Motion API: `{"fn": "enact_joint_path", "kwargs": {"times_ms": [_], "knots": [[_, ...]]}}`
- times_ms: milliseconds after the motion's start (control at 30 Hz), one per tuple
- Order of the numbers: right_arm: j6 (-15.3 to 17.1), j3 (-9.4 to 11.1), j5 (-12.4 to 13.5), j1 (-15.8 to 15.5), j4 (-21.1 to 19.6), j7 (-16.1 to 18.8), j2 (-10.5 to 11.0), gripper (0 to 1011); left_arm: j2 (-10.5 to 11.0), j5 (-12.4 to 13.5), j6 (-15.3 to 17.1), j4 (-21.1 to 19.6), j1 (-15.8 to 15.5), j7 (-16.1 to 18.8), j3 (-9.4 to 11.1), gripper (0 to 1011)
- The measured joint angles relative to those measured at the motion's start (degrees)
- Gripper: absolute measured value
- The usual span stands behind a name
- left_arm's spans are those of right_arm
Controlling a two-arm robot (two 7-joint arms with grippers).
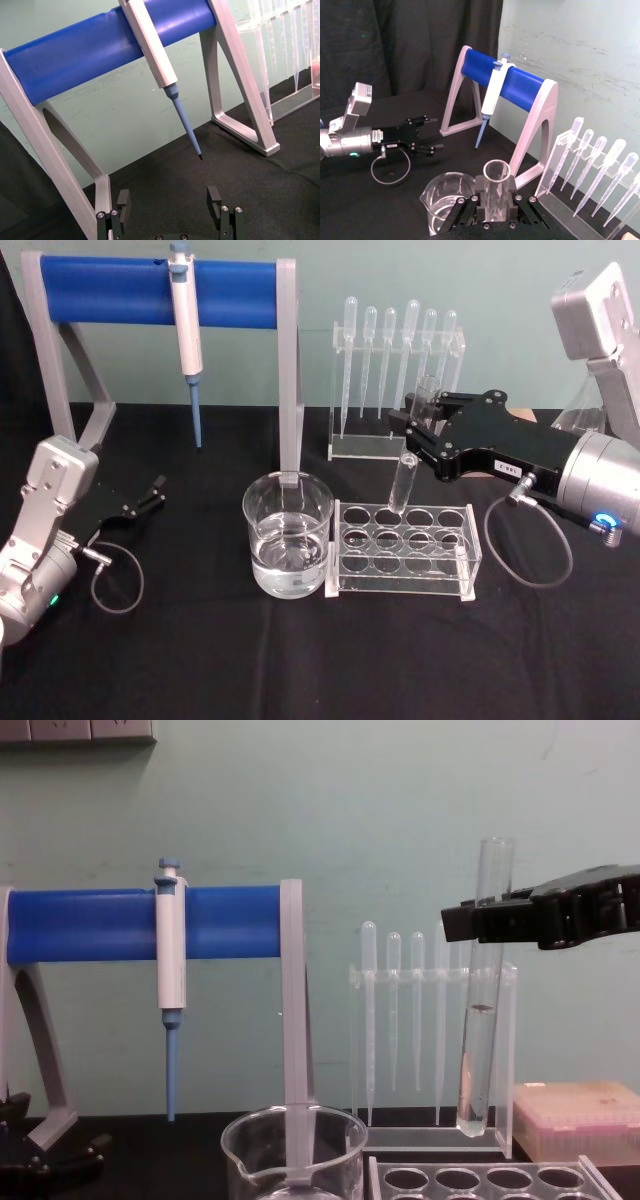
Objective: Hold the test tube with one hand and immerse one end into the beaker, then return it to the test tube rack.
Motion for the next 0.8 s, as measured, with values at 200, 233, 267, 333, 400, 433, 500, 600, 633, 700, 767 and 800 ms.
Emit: {"fn": "enact_joint_path", "kwargs": {"times_ms": [200,233,267,333,400,433,500,600,633,700,767,800], "knots": [[0.00,0.00,0.00,0.00,0.00,0.00,0.00,228,0.00,0.00,0.00,0.00,0.00,0.00,0.00,1000],[0.00,0.00,0.00,0.00,0.00,0.00,0.00,228,0.00,0.00,0.00,0.00,0.00,0.00,0.00,1000],[0.00,0.00,0.00,0.00,0.00,0.00,0.00,228,0.00,0.00,0.00,0.00,0.00,0.00,0.00,1000],[0.00,0.00,0.00,0.00,0.00,0.00,0.00,228,0.00,0.00,0.00,0.00,0.00,0.00,0.00,1000],[0.00,0.00,0.00,0.00,0.00,0.00,0.00,228,0.00,0.00,0.00,0.00,0.00,0.00,0.00,1000],[0.00,0.00,0.00,0.00,0.00,0.00,0.00,228,0.00,0.00,0.00,0.00,0.00,0.00,0.00,1000],[0.00,0.00,0.00,0.00,0.00,0.00,0.00,228,0.00,0.00,0.00,0.00,0.00,0.00,0.00,1000],[0.00,0.00,0.00,0.00,0.00,0.00,0.00,228,0.00,0.00,0.00,0.00,0.00,0.00,0.00,1000],[0.00,0.00,0.00,0.00,0.00,0.00,0.00,228,0.00,0.00,0.00,0.00,0.00,0.00,0.00,1000],[0.00,0.00,0.00,0.00,0.00,0.00,0.00,228,0.00,0.00,0.00,0.00,0.00,0.00,0.00,1000],[0.00,0.00,0.00,0.00,0.00,0.00,0.00,228,0.00,0.00,0.00,0.00,0.00,0.00,0.00,1000],[0.00,0.00,0.00,0.00,0.00,0.00,0.00,228,0.00,0.00,0.00,0.00,0.00,0.00,0.00,1000]]}}
